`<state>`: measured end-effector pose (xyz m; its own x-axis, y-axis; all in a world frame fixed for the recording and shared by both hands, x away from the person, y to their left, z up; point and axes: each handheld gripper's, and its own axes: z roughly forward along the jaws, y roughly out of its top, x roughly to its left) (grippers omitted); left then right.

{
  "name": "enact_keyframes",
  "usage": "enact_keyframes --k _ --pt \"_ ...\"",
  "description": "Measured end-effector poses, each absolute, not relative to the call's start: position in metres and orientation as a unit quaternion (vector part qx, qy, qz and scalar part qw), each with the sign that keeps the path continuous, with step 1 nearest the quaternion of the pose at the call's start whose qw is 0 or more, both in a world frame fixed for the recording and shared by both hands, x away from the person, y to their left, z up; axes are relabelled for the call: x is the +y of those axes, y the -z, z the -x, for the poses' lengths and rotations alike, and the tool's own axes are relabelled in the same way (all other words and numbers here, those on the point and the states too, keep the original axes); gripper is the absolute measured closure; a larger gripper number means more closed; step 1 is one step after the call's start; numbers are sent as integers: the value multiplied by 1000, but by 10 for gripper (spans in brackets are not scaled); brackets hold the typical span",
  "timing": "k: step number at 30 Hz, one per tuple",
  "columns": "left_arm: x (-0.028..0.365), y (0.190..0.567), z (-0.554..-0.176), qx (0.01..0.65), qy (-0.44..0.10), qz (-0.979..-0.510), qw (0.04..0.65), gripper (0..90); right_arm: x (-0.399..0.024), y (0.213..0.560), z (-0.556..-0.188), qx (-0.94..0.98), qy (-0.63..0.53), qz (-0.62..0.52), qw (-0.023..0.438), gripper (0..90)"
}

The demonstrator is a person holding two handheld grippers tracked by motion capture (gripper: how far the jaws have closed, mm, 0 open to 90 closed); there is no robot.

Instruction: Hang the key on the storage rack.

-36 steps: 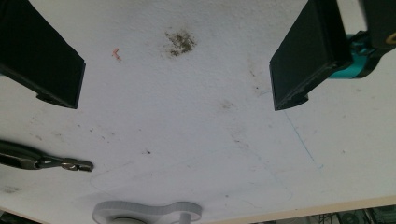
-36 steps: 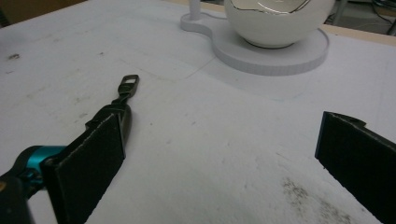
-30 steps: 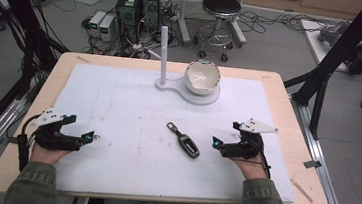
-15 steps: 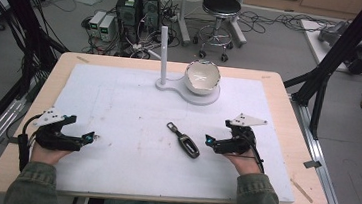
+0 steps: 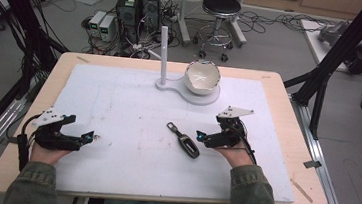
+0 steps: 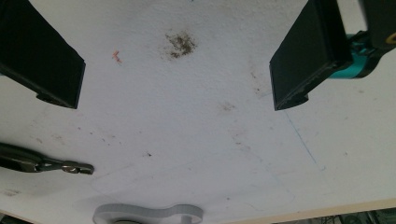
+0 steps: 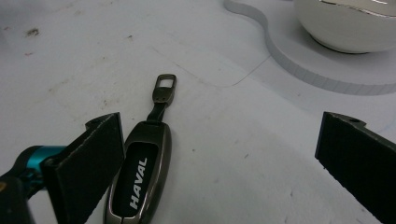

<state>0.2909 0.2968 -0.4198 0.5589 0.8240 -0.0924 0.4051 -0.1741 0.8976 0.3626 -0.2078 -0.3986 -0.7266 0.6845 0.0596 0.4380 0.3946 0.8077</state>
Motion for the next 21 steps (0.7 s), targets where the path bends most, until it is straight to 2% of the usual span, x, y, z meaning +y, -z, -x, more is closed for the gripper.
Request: enact_keyframes --k 21 --pt "297 420 -291 418 -213 -736 488 39 -153 388 -384 876 -368 -295 104 5"
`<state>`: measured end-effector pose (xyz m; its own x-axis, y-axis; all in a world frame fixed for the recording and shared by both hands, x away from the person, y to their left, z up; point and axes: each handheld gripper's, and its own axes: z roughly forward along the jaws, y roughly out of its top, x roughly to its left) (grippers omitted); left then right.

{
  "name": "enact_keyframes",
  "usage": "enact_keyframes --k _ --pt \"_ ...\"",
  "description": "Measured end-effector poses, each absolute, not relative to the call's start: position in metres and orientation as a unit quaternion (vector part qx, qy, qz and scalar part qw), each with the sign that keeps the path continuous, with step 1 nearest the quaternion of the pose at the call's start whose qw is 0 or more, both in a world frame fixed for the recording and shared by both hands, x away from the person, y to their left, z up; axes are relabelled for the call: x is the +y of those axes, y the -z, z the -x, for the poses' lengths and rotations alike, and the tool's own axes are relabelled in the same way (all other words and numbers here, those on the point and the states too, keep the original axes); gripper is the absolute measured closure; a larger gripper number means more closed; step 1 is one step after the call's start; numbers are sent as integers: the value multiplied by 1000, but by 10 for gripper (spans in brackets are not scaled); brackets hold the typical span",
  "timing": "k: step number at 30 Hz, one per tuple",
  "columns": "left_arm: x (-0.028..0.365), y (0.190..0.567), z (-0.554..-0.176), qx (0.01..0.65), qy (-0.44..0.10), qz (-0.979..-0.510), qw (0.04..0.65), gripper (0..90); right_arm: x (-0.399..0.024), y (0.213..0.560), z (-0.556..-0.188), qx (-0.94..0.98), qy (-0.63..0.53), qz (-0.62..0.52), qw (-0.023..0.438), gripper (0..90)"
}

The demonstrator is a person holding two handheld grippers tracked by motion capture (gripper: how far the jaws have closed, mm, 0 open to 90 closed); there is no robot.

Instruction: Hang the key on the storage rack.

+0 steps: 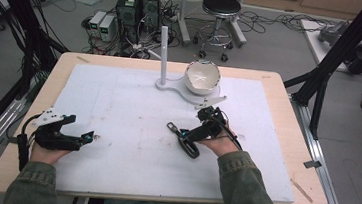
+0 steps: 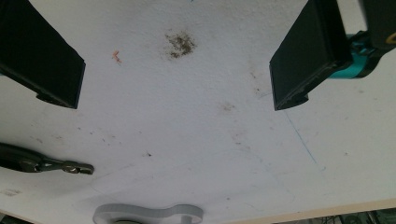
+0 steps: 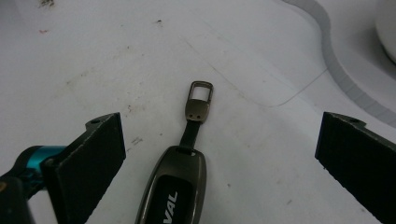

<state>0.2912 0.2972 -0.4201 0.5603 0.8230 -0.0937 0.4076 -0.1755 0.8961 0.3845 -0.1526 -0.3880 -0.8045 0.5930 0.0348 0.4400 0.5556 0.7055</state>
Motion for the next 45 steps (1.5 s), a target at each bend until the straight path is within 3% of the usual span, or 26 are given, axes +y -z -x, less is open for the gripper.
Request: enact_keyframes --k 17,28,32,34,41,45 --pt "298 421 -292 419 -211 -737 487 39 -122 395 -404 907 -298 -292 61 6" --pt "296 422 -293 418 -208 -741 484 39 -101 407 -411 927 -233 -289 61 9" --pt "297 421 -293 418 -210 -739 484 39 -93 408 -413 932 -200 -297 51 76" --pt "297 421 -293 418 -212 -739 484 39 -91 409 -414 935 -178 -305 45 178" --pt "297 422 -293 420 -213 -739 483 39 -89 412 -418 936 -157 -314 23 333" --pt "298 422 -294 419 -212 -740 482 39 -89 411 -418 936 -150 -318 24 487"
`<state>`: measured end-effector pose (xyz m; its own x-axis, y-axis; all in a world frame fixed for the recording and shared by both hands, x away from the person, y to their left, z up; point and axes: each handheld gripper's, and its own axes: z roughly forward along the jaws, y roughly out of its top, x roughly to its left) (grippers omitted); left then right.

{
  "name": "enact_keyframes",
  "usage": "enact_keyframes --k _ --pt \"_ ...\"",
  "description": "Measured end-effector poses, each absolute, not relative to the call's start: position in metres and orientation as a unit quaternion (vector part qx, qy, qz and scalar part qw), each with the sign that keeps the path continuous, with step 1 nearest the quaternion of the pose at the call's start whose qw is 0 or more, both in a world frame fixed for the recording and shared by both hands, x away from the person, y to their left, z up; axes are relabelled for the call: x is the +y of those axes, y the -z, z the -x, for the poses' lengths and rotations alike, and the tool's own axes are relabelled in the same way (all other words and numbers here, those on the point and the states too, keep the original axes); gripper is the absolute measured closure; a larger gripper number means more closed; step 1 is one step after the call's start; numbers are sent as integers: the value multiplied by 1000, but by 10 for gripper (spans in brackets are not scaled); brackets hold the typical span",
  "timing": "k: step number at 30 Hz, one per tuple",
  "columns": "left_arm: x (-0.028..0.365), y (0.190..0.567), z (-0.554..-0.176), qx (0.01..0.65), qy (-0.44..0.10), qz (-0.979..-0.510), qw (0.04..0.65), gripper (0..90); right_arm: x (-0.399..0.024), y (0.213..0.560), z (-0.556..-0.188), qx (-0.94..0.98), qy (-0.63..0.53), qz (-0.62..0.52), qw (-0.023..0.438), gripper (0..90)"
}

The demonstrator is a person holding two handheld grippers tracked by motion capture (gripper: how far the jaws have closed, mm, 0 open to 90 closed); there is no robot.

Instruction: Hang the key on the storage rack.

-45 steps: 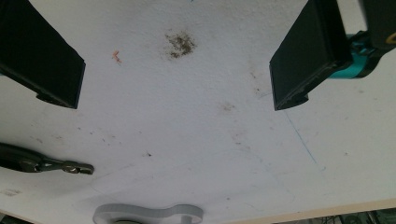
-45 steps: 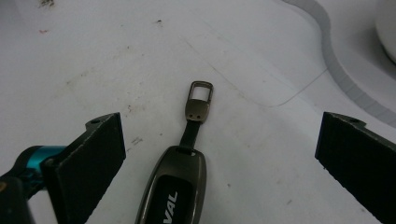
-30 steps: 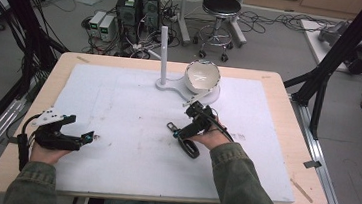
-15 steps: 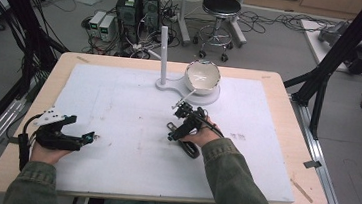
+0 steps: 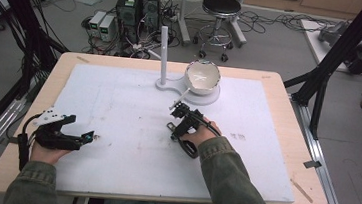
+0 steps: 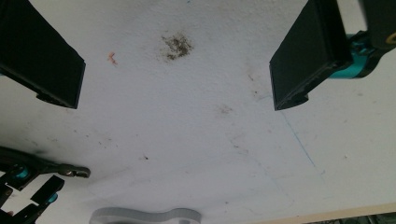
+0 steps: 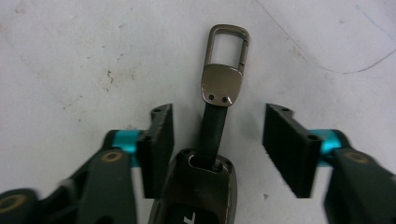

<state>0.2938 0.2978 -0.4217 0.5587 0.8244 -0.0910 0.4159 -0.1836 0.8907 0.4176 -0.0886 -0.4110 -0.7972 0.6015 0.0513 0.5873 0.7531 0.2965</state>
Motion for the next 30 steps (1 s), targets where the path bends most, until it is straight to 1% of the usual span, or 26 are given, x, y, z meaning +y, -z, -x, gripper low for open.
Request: enact_keyframes --k 2,3,4,6,9,13,15,21,24,30 --pt "298 422 -294 421 -210 -740 481 39 -88 410 -417 934 -148 -324 25 531" --pt "299 422 -294 422 -211 -740 480 39 -87 409 -417 933 -147 -327 19 581" --pt "299 422 -294 424 -211 -738 482 39 -87 409 -417 933 -147 -327 19 581" --pt "300 421 -294 426 -212 -735 483 39 -86 410 -418 933 -145 -329 13 650" --pt "300 422 -294 424 -212 -738 480 39 -83 410 -418 931 -136 -338 11 701" --pt "299 422 -294 422 -211 -740 479 39 -82 411 -422 927 -125 -353 1 744" --pt "299 422 -294 423 -211 -739 480 39 -82 411 -424 926 -122 -357 1 792" --pt "299 422 -294 423 -212 -739 480 39 -84 411 -425 925 -127 -357 -11 819" --pt "299 422 -294 422 -213 -739 480 39 -85 411 -425 925 -129 -356 -24 826" --pt "298 422 -294 422 -211 -739 480 39 -86 409 -424 929 -134 -345 -25 826"
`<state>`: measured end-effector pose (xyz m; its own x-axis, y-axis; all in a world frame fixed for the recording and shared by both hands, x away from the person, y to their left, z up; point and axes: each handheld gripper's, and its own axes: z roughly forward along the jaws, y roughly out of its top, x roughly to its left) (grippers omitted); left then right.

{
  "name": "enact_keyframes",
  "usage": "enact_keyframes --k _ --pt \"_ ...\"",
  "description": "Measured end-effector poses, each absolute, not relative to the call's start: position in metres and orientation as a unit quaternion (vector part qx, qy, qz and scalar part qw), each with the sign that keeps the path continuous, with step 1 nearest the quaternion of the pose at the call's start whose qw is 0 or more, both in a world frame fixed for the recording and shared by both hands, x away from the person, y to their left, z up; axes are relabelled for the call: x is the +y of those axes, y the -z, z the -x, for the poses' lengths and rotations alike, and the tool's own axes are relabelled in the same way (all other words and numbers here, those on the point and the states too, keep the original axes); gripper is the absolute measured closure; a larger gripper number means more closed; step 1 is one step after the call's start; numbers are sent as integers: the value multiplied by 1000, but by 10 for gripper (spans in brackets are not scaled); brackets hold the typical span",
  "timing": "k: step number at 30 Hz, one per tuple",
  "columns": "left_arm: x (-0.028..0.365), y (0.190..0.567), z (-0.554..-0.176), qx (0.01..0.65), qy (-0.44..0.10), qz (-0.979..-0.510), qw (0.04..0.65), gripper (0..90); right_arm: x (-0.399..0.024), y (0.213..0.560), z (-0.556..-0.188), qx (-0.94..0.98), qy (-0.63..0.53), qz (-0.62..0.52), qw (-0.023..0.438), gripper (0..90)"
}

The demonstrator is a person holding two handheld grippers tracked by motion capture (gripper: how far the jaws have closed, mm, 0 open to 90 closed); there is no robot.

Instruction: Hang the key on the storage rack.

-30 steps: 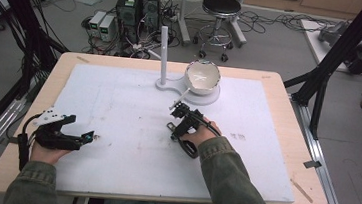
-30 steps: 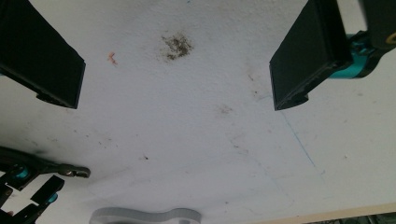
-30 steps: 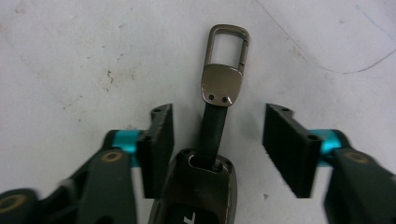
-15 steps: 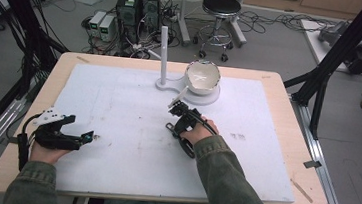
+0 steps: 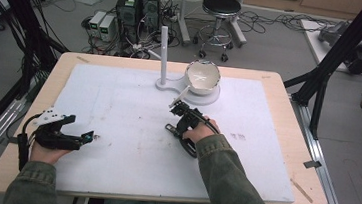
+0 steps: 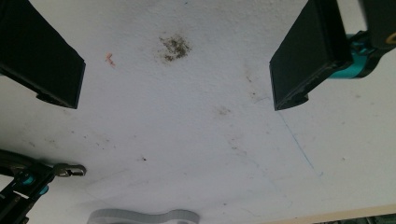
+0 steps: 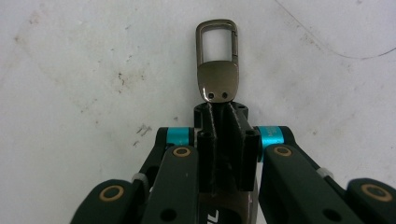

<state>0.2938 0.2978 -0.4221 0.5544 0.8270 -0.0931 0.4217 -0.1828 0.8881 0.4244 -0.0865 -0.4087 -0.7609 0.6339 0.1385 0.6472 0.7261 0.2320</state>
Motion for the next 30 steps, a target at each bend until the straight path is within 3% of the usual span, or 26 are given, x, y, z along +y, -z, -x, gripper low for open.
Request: enact_keyframes --k 15,30 --pt "293 424 -294 415 -205 -748 475 39 -97 397 -428 -934 168 312 45 824" --pt "293 424 -295 414 -204 -750 474 39 -108 363 -442 -928 201 314 16 823"
